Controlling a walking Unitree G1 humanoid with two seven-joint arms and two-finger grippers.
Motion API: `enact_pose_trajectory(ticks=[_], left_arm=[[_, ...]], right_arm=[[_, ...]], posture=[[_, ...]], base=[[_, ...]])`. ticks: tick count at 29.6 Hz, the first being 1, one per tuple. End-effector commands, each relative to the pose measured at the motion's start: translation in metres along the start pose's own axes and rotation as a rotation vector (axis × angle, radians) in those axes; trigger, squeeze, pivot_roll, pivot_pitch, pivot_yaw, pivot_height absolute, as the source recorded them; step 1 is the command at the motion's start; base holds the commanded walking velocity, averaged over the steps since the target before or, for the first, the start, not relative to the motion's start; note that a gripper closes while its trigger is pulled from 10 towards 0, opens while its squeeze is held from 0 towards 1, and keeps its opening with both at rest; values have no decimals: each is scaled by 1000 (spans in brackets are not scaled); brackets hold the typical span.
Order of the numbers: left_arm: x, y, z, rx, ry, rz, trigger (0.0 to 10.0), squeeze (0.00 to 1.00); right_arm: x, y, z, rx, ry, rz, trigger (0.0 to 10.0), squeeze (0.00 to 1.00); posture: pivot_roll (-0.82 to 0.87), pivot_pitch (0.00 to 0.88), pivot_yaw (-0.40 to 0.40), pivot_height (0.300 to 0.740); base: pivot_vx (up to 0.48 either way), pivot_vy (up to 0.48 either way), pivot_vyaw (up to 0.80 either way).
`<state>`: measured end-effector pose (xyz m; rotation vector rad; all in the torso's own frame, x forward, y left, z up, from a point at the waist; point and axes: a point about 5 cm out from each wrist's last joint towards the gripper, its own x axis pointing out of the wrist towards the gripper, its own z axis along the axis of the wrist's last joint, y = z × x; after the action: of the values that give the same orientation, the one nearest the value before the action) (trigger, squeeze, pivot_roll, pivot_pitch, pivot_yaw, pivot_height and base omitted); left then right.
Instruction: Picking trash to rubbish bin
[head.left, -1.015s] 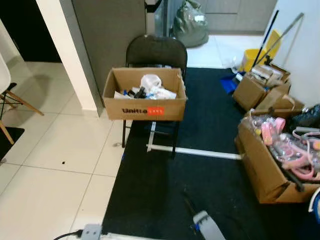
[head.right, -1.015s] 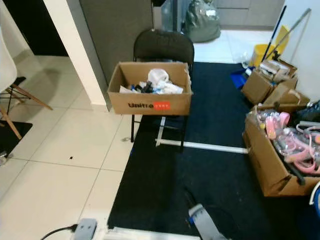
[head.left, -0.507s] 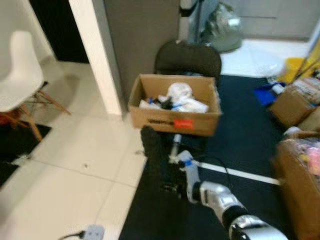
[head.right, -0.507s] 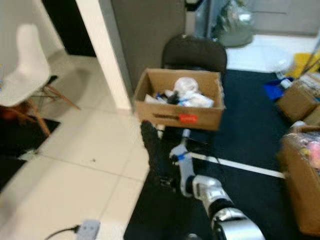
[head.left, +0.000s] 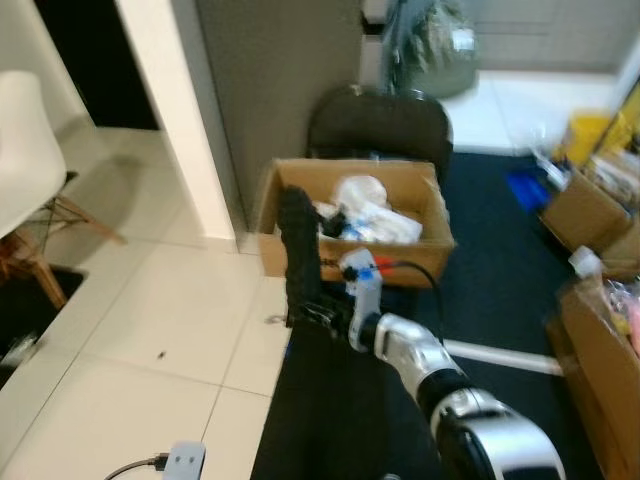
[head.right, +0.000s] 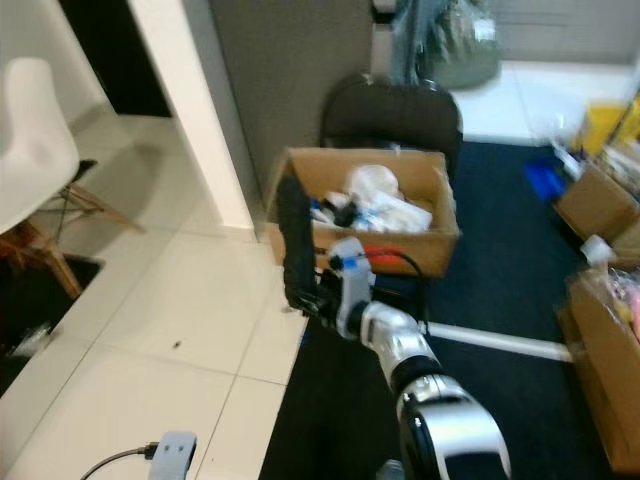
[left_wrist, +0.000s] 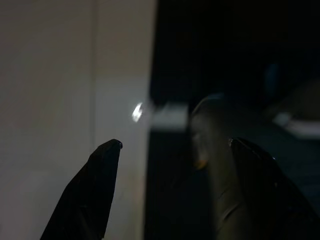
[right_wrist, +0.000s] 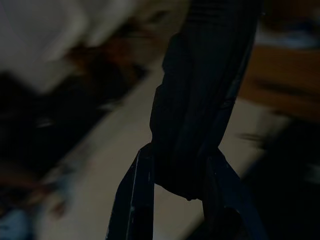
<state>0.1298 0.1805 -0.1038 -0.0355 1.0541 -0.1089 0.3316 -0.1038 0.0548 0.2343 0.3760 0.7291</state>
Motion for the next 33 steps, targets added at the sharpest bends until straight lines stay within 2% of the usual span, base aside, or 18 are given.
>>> enact_pose_trajectory(ticks=[1, 6, 9, 10, 12, 13, 15, 21, 31, 32, 33], left_arm=[[-3, 2, -12, 2, 42, 4, 10000, 0], [-3, 2, -13, 1, 44, 3, 10000, 0], [-3, 2, -13, 0, 45, 1, 10000, 0], [-3, 2, -13, 0, 45, 1, 10000, 0], [-3, 1, -13, 0, 46, -1, 10000, 0], [-3, 1, -13, 0, 46, -1, 10000, 0], [-3, 0, -13, 2, 46, -3, 10000, 0], [-3, 0, -13, 1, 44, -4, 10000, 0], [-3, 1, -16, -14, 59, 21, 10000, 0], [-3, 1, -16, -15, 62, 24, 10000, 0], [-3, 1, -17, -16, 65, 26, 10000, 0]], right_arm=[[8, 9, 6, 12, -39, 25, 10000, 0], [9, 9, 7, -2, -45, 10, 10000, 0], [10, 7, 8, -40, -36, -44, 10000, 0], [10, 6, 8, -58, -31, -59, 10000, 0], [11, 6, 7, -167, 15, -85, 10000, 0], [11, 6, 7, -167, 15, -85, 10000, 0], [12, 8, 7, -242, 31, -102, 10000, 0], [18, 11, 10, -336, 45, -155, 10000, 0], [22, 13, 12, -399, 53, -222, 10000, 0], [22, 13, 12, -398, 52, -223, 10000, 275], [22, 12, 11, -398, 51, -224, 10000, 275]], posture=[[18, 36, 79, 740], [19, 40, 78, 740], [17, 41, 78, 740], [14, 41, 77, 740], [13, 40, 77, 740], [13, 40, 77, 740], [13, 40, 76, 740], [15, 39, 74, 740], [19, 42, 75, 740], [20, 43, 75, 740], [20, 43, 75, 740]], base=[[390, 0, -800], [392, 0, -800], [393, 0, -248], [394, 0, 0], [392, 0, 0], [390, 0, 0], [390, 0, 0], [391, 0, 0], [311, 0, 0], [0, 0, 0], [0, 0, 0]])
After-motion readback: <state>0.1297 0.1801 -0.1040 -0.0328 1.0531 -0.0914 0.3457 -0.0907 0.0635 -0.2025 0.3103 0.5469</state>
